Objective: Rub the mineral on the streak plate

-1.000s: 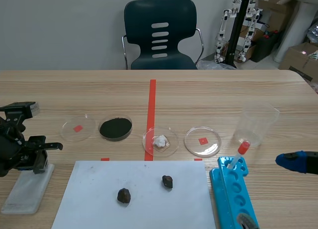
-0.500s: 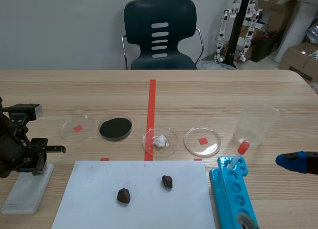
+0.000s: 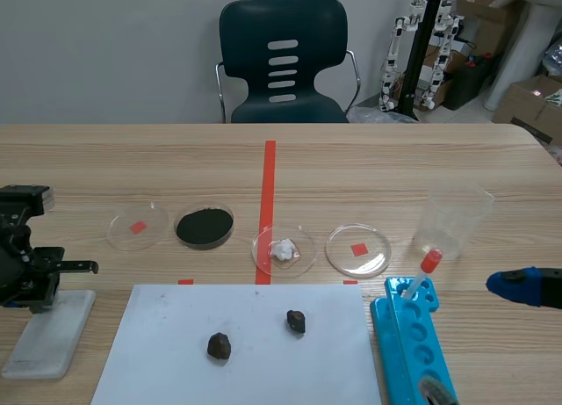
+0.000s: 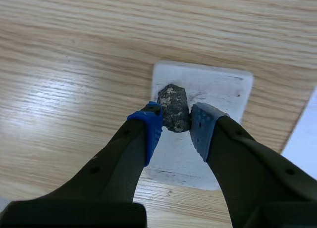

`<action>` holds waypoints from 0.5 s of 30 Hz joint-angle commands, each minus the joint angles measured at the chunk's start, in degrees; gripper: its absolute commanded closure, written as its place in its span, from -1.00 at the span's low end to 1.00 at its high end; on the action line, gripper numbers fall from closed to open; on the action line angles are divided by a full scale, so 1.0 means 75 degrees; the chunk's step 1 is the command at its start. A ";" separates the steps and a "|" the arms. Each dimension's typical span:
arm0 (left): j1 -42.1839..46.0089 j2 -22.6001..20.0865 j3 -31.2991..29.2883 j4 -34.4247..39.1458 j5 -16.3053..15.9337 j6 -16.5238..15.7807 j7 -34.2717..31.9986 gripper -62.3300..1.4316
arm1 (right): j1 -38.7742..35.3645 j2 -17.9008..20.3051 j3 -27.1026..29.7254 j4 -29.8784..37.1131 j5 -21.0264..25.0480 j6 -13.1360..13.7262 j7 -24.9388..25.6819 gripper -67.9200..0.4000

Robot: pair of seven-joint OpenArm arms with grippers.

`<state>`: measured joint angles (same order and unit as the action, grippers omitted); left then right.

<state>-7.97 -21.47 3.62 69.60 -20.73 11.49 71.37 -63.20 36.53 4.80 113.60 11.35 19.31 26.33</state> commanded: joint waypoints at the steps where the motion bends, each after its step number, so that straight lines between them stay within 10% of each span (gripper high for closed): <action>1: 0.0026 0.0085 0.0038 0.0012 -0.0504 -0.0178 -0.0020 0.56 | 0.0047 -0.0003 0.0000 0.0044 0.0055 0.0000 0.0079 -0.73; 7: 0.0026 0.0085 0.0038 0.0012 -0.1160 -0.0507 -0.0096 0.56 | 0.0047 -0.0003 0.0000 0.0044 0.0055 0.0000 0.0079 -0.73; 15: 0.0026 0.0085 0.0038 0.0012 -0.1003 -0.0522 -0.0105 0.56 | 0.0047 -0.0003 0.0000 0.0044 0.0055 0.0000 0.0079 -0.73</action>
<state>-8.25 -21.74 3.57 69.63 -28.29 7.68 70.41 -63.20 36.53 4.80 113.60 11.35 19.31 26.30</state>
